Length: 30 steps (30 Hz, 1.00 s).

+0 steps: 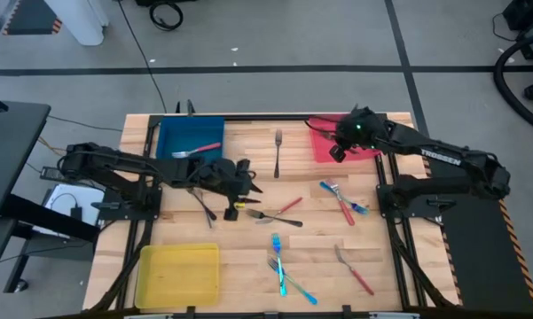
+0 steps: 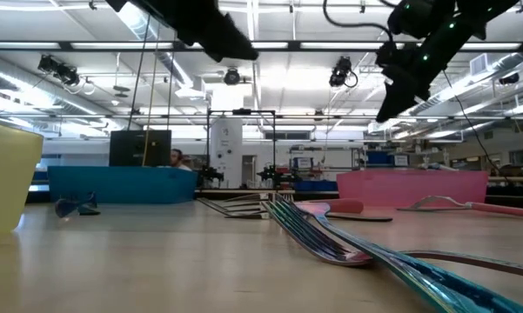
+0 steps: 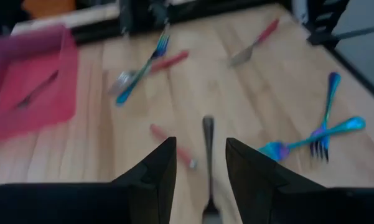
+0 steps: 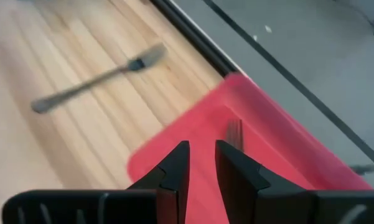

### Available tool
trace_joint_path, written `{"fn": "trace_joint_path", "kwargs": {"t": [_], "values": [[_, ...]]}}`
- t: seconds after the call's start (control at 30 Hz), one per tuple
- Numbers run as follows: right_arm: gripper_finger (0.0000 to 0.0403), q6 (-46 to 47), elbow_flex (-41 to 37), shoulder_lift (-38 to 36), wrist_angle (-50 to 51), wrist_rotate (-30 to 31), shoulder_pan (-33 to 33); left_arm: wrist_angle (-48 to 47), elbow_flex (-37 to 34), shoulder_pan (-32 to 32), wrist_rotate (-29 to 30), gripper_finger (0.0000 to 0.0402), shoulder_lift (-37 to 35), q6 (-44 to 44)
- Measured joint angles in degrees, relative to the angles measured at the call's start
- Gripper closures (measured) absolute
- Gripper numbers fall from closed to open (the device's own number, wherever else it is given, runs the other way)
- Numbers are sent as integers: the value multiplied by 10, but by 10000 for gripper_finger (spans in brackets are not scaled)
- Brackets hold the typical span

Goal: Sort silverware by color (type)
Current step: Put the blue fork into the yellow bin

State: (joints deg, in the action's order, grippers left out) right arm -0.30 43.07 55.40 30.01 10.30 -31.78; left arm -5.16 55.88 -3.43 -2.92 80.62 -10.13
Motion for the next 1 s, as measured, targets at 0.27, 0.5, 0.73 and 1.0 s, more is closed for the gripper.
{"fn": "trace_joint_path", "kwargs": {"t": [0.27,0.5,0.73,1.0], "values": [[316,48,0,-18,5,0,38,76,0,-39,1,230,63,-11],[315,83,0,-13,6,0,61,62,26,-79,-1,228,97,-120],[315,124,0,-12,-6,-6,67,-80,130,-90,-50,228,149,-166],[315,168,0,-12,-8,-10,67,-98,160,-116,-64,228,207,-247]]}}
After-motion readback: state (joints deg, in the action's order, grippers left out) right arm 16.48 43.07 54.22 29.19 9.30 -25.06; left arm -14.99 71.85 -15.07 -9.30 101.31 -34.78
